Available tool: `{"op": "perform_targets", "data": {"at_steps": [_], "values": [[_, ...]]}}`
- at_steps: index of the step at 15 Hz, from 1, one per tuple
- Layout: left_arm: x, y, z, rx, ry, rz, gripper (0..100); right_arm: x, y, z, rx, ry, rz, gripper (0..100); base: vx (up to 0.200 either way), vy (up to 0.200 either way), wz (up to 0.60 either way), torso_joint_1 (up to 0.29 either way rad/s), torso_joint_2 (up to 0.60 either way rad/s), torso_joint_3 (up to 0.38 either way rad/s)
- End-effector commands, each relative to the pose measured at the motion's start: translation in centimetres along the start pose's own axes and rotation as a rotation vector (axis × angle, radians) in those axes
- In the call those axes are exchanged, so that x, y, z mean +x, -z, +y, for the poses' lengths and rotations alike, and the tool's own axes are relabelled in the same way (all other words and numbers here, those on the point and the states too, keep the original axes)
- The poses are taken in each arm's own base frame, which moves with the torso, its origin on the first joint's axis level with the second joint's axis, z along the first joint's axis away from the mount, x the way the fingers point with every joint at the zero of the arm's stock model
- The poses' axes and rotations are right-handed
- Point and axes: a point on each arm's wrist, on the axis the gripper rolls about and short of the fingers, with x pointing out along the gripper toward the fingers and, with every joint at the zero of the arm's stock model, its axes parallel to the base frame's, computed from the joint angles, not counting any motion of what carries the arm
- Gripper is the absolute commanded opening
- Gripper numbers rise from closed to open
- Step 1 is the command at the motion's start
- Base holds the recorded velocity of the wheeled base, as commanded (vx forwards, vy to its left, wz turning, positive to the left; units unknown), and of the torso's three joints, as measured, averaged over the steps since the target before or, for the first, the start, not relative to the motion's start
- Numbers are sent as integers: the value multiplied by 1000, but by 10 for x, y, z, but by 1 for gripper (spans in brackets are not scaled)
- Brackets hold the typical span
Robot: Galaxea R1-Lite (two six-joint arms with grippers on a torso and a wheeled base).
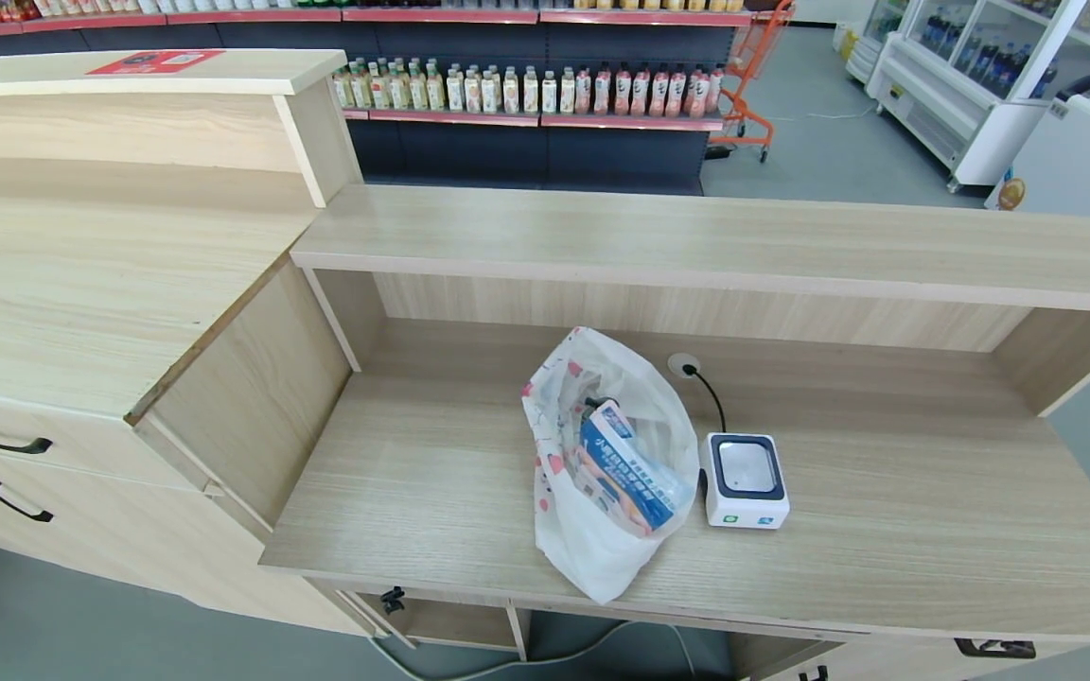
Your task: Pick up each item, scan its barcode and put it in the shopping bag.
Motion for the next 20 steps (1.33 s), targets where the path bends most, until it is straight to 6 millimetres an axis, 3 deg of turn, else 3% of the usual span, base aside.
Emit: {"op": "perform_targets", "data": {"at_steps": [1, 12, 15, 20], "values": [[0, 0, 0, 2, 0, 0, 100, 0, 0, 0, -1, -1, 6, 100, 0, -200, 0, 2, 2, 2], [0, 0, 0, 17, -1, 0, 100, 0, 0, 0, -1, -1, 6, 100, 0, -200, 0, 2, 4, 2], [0, 0, 0, 6, -3, 0, 100, 0, 0, 0, -1, -1, 8, 100, 0, 0, 0, 0, 0, 0], [1, 0, 0, 14, 0, 7, 100, 1, 0, 0, -2, -1, 10, 100, 200, 0, 0, -4, -3, 2]]}}
